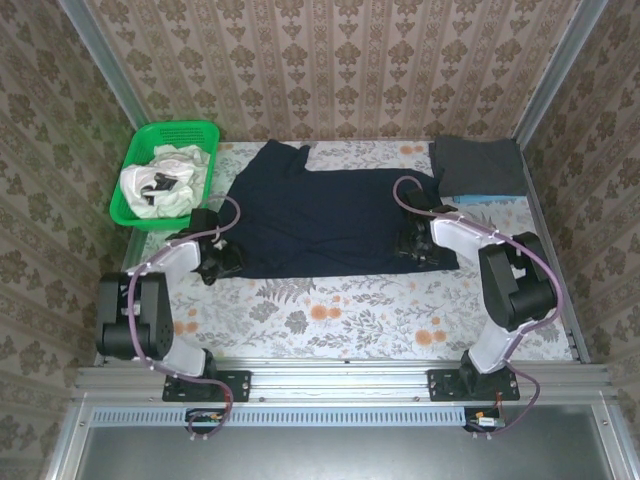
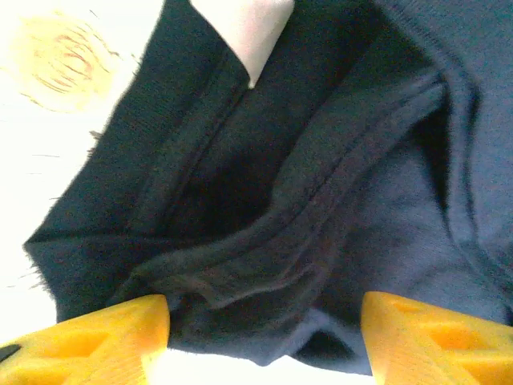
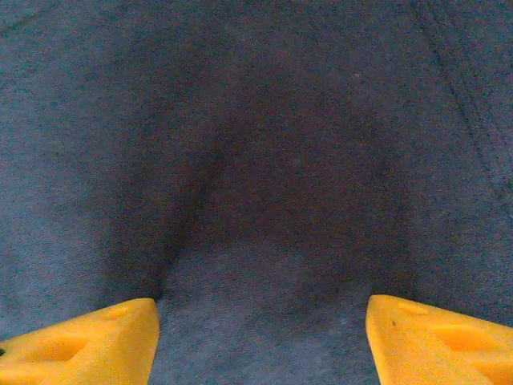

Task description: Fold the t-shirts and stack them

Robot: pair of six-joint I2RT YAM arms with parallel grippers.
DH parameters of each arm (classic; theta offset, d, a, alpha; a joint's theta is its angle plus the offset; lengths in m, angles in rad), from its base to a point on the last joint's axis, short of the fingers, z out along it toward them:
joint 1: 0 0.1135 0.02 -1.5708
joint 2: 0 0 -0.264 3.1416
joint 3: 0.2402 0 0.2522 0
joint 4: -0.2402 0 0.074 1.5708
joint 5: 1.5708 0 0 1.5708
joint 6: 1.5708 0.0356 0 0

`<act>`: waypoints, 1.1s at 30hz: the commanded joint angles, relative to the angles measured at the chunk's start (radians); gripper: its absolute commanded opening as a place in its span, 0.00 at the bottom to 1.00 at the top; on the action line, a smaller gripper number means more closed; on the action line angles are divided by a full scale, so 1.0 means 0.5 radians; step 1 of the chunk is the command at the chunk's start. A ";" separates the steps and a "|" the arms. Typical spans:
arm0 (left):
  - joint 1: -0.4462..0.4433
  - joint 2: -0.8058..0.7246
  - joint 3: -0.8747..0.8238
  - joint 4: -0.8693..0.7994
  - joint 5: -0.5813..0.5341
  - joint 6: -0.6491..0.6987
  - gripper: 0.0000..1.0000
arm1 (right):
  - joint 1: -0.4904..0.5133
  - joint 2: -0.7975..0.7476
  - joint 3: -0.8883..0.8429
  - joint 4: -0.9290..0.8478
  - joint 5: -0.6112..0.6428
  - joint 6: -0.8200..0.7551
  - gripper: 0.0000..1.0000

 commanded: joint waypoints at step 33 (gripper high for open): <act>0.019 -0.638 -0.024 -0.164 0.064 0.030 0.51 | -0.261 -0.324 -0.019 -0.158 -0.088 -0.065 0.58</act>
